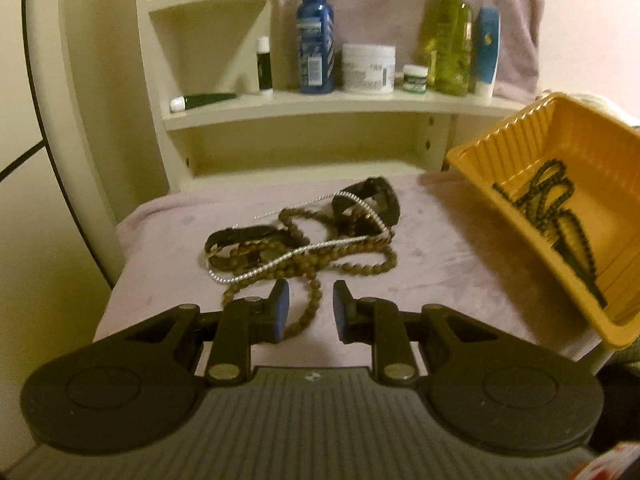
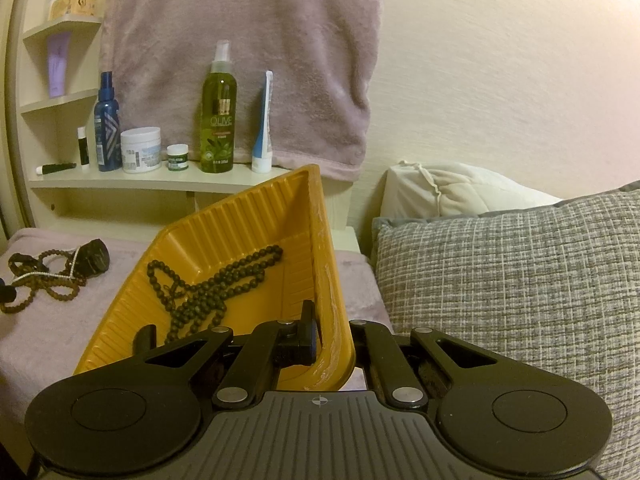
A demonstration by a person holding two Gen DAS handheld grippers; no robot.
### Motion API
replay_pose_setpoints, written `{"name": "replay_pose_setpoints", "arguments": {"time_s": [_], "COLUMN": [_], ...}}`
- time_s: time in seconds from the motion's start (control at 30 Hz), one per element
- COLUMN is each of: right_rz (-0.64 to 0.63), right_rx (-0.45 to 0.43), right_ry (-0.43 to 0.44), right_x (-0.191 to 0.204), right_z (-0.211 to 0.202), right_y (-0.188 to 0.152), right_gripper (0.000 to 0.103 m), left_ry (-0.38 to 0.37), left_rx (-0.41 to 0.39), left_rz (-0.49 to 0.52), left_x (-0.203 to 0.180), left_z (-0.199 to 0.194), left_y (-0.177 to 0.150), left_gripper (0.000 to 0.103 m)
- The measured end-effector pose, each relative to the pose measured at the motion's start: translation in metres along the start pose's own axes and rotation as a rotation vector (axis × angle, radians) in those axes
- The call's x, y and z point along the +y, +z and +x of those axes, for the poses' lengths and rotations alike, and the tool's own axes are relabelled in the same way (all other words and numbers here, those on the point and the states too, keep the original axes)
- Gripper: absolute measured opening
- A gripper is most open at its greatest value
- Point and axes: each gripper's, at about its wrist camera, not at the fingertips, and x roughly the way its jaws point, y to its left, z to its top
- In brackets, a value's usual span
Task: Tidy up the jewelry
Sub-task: 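Return the left gripper to the pile and grasp a brown wooden bead strand, then lift the brown bead strand with the left gripper and carry it over the tray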
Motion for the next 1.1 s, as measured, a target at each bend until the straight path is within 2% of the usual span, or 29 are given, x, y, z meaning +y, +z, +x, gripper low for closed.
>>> {"name": "replay_pose_setpoints", "arguments": {"time_s": [0.33,0.57,0.67,0.7,0.83,1.1], "right_rz": [-0.007,-0.012,-0.011,-0.011,-0.012,-0.011], "right_rx": [-0.001,-0.002,-0.002,-0.001,-0.002,-0.008], "right_ry": [0.000,0.000,0.000,0.000,0.002,0.004], "right_x": [0.000,-0.001,-0.001,-0.001,-0.001,0.000], "right_z": [0.001,0.002,0.002,0.002,0.002,0.001], "right_y": [-0.001,-0.001,-0.001,-0.001,-0.001,0.000], "right_gripper": [0.005,0.005,0.005,0.005,0.005,0.005], "left_ry": [-0.008,-0.012,-0.019,-0.019,-0.042,-0.126], "left_rx": [0.036,0.060,0.071,0.079,0.084,0.009], "left_rz": [0.064,0.066,0.074,0.082,0.110,0.138], "left_x": [-0.011,-0.009,-0.009,-0.010,-0.007,0.011], "left_z": [0.028,0.043,0.046,0.046,0.037,0.000], "left_y": [0.000,0.005,0.008,0.009,0.017,0.053], "left_gripper": [0.021,0.020,0.013,0.006,0.006,0.006]}}
